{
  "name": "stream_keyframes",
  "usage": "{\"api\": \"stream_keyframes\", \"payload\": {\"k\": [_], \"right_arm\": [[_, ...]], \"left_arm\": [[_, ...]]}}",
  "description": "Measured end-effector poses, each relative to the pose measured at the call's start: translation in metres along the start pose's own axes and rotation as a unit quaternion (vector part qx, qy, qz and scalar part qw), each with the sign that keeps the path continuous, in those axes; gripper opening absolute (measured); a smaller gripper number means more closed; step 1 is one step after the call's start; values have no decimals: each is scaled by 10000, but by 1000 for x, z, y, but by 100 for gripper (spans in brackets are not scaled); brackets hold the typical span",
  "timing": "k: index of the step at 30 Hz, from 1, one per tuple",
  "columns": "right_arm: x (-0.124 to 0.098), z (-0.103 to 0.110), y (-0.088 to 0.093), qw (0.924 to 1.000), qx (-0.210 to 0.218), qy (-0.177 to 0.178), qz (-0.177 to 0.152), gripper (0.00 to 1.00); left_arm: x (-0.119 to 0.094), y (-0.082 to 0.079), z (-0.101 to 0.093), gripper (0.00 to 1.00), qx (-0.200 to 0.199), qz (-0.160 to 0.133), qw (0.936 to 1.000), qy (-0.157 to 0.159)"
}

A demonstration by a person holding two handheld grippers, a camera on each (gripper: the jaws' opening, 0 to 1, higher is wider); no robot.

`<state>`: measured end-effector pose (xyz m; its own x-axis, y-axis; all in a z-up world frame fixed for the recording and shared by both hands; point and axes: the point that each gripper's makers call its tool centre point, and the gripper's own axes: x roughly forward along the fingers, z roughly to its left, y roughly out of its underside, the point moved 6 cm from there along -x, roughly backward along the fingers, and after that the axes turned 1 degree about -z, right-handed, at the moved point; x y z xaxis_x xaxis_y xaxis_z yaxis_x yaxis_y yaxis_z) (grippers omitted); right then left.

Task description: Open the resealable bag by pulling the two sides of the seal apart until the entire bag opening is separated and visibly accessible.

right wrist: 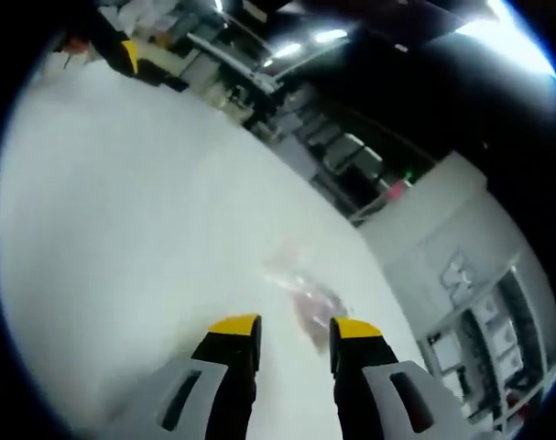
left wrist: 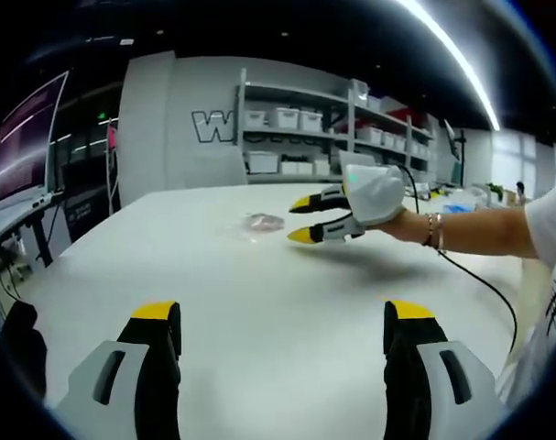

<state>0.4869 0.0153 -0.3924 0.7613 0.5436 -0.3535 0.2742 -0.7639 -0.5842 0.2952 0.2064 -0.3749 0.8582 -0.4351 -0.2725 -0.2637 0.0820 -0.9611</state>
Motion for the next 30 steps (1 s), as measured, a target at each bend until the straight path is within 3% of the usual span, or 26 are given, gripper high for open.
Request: {"api": "stream_keyframes", "payload": {"k": [4,8,21,30], "right_arm": [[7,-1,-4,9996,-282,9,-20,27],[12,-3,-7,9997,-239,-22,-81,27],[33,-3,-7,9973,-729,-42,0,27],[46,-2,-4,9884,-1509,47,151,24]], "left_arm": [[2,0,0,90,-4,-9,10000,33],[3,0,0,90,-13,-6,10000,58],[3,-2,7,90,-59,-55,10000,26],[1,0,14,90,-127,-77,9999,-17]]}}
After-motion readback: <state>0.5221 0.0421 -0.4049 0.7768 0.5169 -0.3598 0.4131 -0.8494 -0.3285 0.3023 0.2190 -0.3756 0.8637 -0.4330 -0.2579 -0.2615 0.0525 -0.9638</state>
